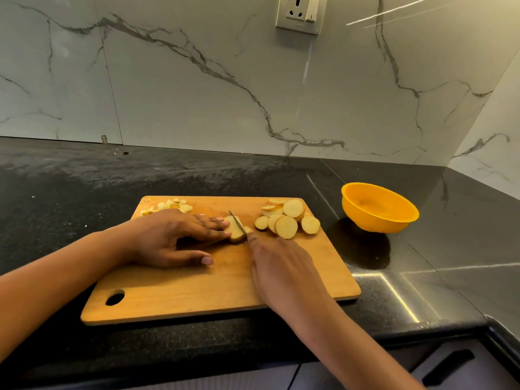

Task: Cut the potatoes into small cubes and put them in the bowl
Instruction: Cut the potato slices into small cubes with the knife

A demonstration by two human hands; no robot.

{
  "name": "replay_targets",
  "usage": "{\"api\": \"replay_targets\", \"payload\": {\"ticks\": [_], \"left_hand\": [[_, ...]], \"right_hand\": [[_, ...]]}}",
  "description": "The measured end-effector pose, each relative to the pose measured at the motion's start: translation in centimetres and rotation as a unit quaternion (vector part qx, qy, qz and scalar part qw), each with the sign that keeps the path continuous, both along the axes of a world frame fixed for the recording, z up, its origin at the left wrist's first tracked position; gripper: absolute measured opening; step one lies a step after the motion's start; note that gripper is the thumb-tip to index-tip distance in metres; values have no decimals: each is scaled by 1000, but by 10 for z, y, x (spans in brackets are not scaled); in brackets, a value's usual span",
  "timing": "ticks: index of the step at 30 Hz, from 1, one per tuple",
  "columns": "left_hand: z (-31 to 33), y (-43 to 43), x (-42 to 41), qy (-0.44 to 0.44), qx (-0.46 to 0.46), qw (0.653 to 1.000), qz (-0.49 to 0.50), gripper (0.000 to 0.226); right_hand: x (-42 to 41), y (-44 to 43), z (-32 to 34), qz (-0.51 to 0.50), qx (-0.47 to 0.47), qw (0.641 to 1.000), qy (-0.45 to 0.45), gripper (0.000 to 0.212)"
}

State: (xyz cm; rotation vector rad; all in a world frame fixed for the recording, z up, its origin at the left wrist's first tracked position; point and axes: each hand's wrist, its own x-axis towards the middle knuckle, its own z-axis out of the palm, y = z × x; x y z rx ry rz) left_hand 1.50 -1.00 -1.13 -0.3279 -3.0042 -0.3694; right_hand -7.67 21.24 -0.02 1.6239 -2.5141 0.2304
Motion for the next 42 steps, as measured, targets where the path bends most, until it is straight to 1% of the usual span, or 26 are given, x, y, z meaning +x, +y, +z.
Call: {"api": "replay_targets", "payload": {"ticks": [2,7,13,16,20,27,33,38,40,42], "left_hand": [[0,0,0,-4,-2,1000,0,58],[0,2,1,1,-9,1000,0,60],[-1,2,4,34,-14,999,1,52],[-1,1,3,45,-21,999,5,53],[-1,1,3,39,-28,999,6,55],[0,1,2,20,-31,999,8,59],[-2,-1,1,23,-46,999,4,58],[0,0,1,11,-51,999,4,64],[0,0,1,10,-49,999,3,66],[0,1,1,9,-42,999,5,65]], "right_hand": [[7,21,-3,5,6,1000,-5,59],[16,52,-1,-3,-28,1000,-14,52],[11,36,-2,-19,-48,999,-11,52],[4,20,0,-21,-67,997,-21,49],[1,12,-3,-26,-108,993,-29,48],[7,16,-3,-25,-117,993,-26,50],[12,11,-2,-22,-71,997,-1,52],[12,-2,1,-22,9,1000,21,58],[11,-11,4,-22,38,999,22,56],[10,-17,7,-22,47,998,20,54]]}}
